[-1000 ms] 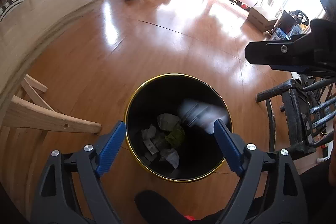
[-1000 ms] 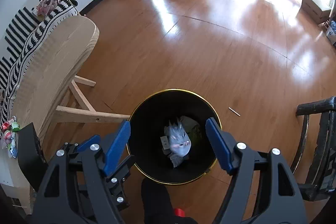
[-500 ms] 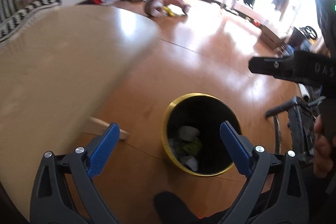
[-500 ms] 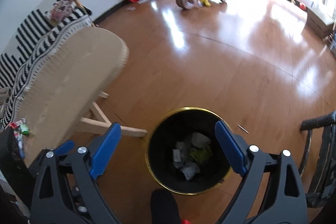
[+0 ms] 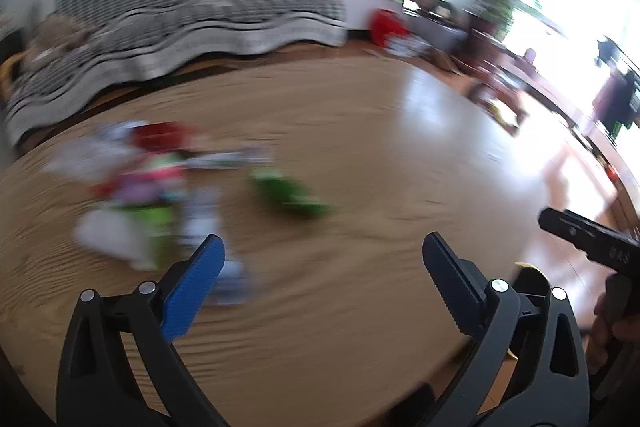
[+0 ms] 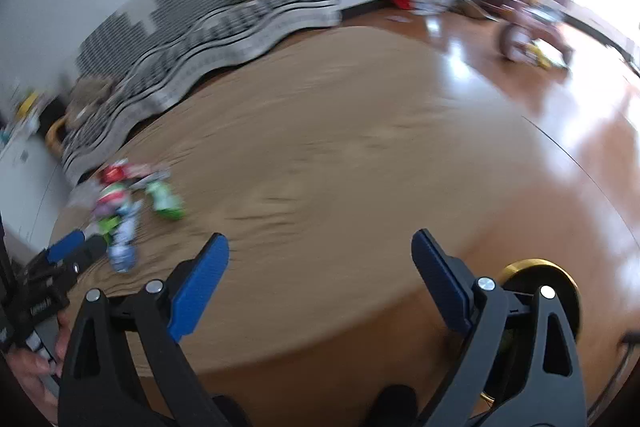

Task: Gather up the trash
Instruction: 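Grasp the blue-white crumpled foil wrapper with the right tool while the left tool grasps the white-green tissue pack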

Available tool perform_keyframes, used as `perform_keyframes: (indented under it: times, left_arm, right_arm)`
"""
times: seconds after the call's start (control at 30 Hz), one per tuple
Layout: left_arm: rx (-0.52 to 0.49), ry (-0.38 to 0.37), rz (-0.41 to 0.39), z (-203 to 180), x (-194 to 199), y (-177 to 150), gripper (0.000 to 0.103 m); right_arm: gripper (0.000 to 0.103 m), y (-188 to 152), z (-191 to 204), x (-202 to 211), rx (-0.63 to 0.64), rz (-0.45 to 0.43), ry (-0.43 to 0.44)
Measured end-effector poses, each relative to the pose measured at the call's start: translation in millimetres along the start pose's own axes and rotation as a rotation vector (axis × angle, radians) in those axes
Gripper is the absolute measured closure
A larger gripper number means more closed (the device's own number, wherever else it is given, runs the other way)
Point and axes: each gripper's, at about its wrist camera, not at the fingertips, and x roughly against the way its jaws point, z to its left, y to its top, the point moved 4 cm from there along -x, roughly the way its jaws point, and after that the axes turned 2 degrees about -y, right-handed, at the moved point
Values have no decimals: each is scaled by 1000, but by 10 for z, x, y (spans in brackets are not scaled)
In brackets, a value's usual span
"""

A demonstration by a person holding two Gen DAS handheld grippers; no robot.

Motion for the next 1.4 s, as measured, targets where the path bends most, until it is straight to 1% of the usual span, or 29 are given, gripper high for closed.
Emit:
perform_keyframes:
  times: [0.07, 0.1, 0.13, 0.17, 0.2, 0.23, 0.33, 0.43, 0.5, 0.57, 0.6, 0.63, 0.73, 0.77, 0.8, 0.87, 0.97, 1.03, 1.1, 1.13, 1.17, 1.2, 1.33, 1.37, 1.4]
  left_arm:
    - [52, 52, -2, 394, 84, -10, 7]
    - [89, 91, 1, 677, 142, -36, 7]
    - [108, 109, 3, 807, 164, -52, 7]
    - [130, 130, 4, 983, 205, -79, 7]
    - [156, 155, 4, 1202, 257, -102, 7]
    - [172, 171, 4, 1355, 310, -129, 7]
    - [228, 218, -3, 1733, 377, -203, 7]
    - [263, 220, 17, 1991, 301, -271, 7]
    - [270, 209, 29, 2037, 228, -289, 7]
    - [276, 177, 49, 2038, 71, -258, 7]
    - [284, 167, 57, 2031, 8, -252, 7]
    - [291, 160, 64, 2026, -54, -253, 7]
    - [333, 128, 97, 1989, -269, -250, 7]
    - [345, 122, 107, 1979, -329, -255, 7]
    - [354, 126, 113, 1984, -388, -246, 7]
    - [373, 130, 121, 1969, -481, -238, 7]
    - [409, 128, 140, 1970, -590, -246, 7]
    - [427, 133, 123, 1947, -625, -222, 7]
    - [451, 108, 106, 1925, -634, -209, 7]
    - [465, 98, 95, 1920, -624, -208, 9]
    - [474, 96, 83, 1911, -608, -206, 24]
    - [475, 95, 85, 1901, -611, -204, 37]
    - [517, 38, 71, 1929, -503, -213, 51]
    - [520, 37, 61, 1942, -462, -211, 68]
    - [521, 32, 45, 1956, -389, -198, 73]
  right_arm:
    - [14, 24, 406, -116, 59, 5, 36]
    - [14, 20, 632, -179, 94, 8, 57]
    - [14, 23, 795, -230, 118, 12, 71]
    - [14, 10, 1050, -302, 156, 19, 97]
    - [14, 0, 1205, -348, 179, 24, 114]
    - [14, -28, 1434, -412, 217, 30, 139]
    - [14, -139, 1943, -576, 317, 39, 181]
    - [14, -279, 2339, -776, 389, 71, 213]
    - [14, -361, 2515, -894, 419, 88, 214]
    - [14, -397, 2651, -1006, 435, 103, 218]
    - [15, -428, 2703, -1052, 442, 112, 219]
    - [18, -465, 2714, -1106, 454, 124, 217]
    - [32, -530, 2775, -1271, 474, 160, 202]
    - [43, -551, 2784, -1311, 482, 173, 198]
    - [59, -579, 2794, -1357, 491, 185, 190]
    - [76, -602, 2803, -1361, 526, 163, 165]
    - [78, -631, 2766, -1341, 529, 170, 185]
    - [78, -646, 2746, -1324, 536, 169, 187]
    - [78, -673, 2726, -1294, 538, 170, 191]
    - [79, -668, 2728, -1290, 539, 171, 193]
    - [79, -670, 2717, -1277, 537, 173, 196]
    - [79, -673, 2705, -1264, 536, 174, 199]
    - [79, -626, 2633, -1172, 525, 164, 209]
    - [79, -610, 2610, -1144, 520, 159, 211]
    - [79, -603, 2610, -1113, 518, 156, 213]
